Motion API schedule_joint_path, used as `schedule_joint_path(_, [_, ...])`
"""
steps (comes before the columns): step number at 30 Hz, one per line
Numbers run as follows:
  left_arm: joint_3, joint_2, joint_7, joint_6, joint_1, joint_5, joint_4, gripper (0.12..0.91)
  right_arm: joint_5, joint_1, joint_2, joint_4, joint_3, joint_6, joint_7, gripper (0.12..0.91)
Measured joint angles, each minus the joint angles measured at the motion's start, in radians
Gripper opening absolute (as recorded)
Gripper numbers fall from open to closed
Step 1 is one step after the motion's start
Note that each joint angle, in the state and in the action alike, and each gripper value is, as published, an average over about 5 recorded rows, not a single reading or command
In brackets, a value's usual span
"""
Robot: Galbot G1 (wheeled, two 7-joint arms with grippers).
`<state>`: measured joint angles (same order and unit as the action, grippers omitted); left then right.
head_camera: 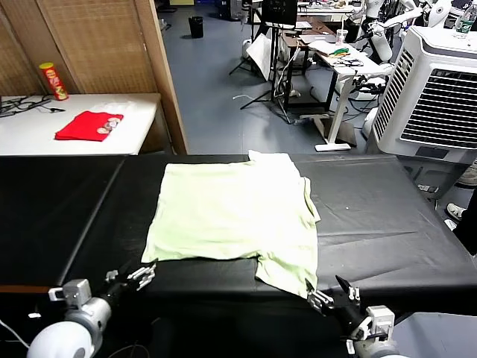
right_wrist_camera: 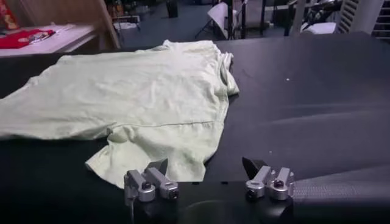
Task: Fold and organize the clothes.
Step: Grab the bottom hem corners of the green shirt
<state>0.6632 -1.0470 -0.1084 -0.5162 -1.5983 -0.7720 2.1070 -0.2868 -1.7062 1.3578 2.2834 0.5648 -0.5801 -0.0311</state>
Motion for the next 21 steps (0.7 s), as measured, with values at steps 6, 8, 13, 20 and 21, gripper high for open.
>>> schedule_joint_path(6, [-0.017, -0.006, 0.008, 0.004, 0.016, 0.044, -0.013, 0.798, 0.006, 0.014, 0.01, -0.027, -0.007, 0.002, -0.001, 0.789])
schedule_joint_path(8, [-0.024, -0.007, 0.006, 0.008, 0.024, 0.048, -0.022, 0.798, 0.009, 0.018, 0.015, -0.039, -0.011, 0.005, 0.0, 0.764])
schedule_joint_path(13, [-0.034, -0.009, 0.004, 0.015, 0.04, 0.049, -0.05, 0.776, 0.037, 0.028, 0.029, -0.068, -0.026, 0.02, 0.006, 0.629])
schedule_joint_path(20, [-0.033, -0.008, 0.009, 0.03, 0.042, 0.048, -0.076, 0.452, 0.048, 0.028, 0.035, -0.081, -0.036, 0.032, 0.007, 0.256])
schedule_joint_path(21, [-0.033, -0.008, 0.01, 0.03, 0.043, 0.048, -0.077, 0.386, 0.048, 0.027, 0.035, -0.079, -0.035, 0.033, 0.006, 0.211])
